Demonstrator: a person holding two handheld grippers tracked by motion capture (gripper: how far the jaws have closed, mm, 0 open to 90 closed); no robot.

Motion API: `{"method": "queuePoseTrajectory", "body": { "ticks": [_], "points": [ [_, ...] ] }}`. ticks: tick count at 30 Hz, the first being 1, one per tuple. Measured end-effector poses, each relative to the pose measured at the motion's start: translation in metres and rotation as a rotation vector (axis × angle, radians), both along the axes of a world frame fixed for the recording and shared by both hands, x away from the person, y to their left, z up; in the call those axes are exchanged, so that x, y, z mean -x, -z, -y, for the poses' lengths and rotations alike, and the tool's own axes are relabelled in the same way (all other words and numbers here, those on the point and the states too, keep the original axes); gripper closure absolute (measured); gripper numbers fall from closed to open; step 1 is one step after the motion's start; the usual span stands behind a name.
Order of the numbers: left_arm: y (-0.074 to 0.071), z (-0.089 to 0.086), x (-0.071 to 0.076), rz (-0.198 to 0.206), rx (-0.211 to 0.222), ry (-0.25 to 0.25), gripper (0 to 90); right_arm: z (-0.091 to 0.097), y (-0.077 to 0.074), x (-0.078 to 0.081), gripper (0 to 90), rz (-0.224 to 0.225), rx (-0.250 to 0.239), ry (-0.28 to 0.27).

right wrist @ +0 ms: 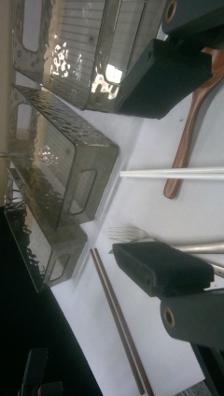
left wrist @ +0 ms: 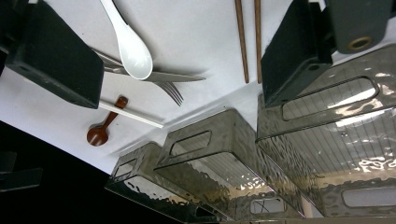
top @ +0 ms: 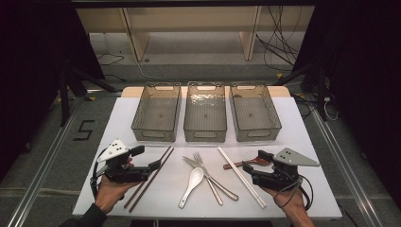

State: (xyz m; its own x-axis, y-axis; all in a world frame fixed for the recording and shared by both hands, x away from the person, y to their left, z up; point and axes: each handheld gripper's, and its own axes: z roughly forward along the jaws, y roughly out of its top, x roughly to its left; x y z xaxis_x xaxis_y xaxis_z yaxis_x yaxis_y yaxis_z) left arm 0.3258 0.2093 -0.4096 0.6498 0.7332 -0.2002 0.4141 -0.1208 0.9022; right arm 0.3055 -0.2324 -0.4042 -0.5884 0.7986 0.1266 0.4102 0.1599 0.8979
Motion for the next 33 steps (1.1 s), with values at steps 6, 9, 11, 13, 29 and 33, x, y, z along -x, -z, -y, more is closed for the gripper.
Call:
{"method": "queuePoseTrajectory", "body": {
  "ticks": [6, 9, 11, 13, 29, 33],
  "points": [
    [0.000, 0.000, -0.001, 0.000, 0.001, -0.004, 12.8, 0.001, -0.002, -0.002, 29.5, -0.015, 0.003, 0.001],
    [0.000, -0.001, -0.001, -0.001, 0.001, -0.007, 12.8, 0.001, -0.004, -0.005, 29.7, -0.034, 0.030, 0.000],
    [0.000, -0.001, -0.001, 0.000, 0.001, -0.008, 12.8, 0.001, -0.005, -0.007, 29.9, -0.046, 0.047, -0.009],
    [0.000, -0.001, -0.001, 0.000, 0.000, -0.008, 12.8, 0.000, -0.006, -0.008, 30.1, -0.051, 0.066, -0.013],
    [0.000, 0.000, -0.002, -0.004, -0.004, -0.009, 12.8, -0.009, -0.012, -0.030, 32.5, -0.178, 0.173, -0.049],
    [0.000, -0.001, -0.002, -0.003, -0.007, -0.010, 12.8, -0.014, -0.009, -0.041, 35.6, -0.232, 0.223, -0.058]
  ]
}}
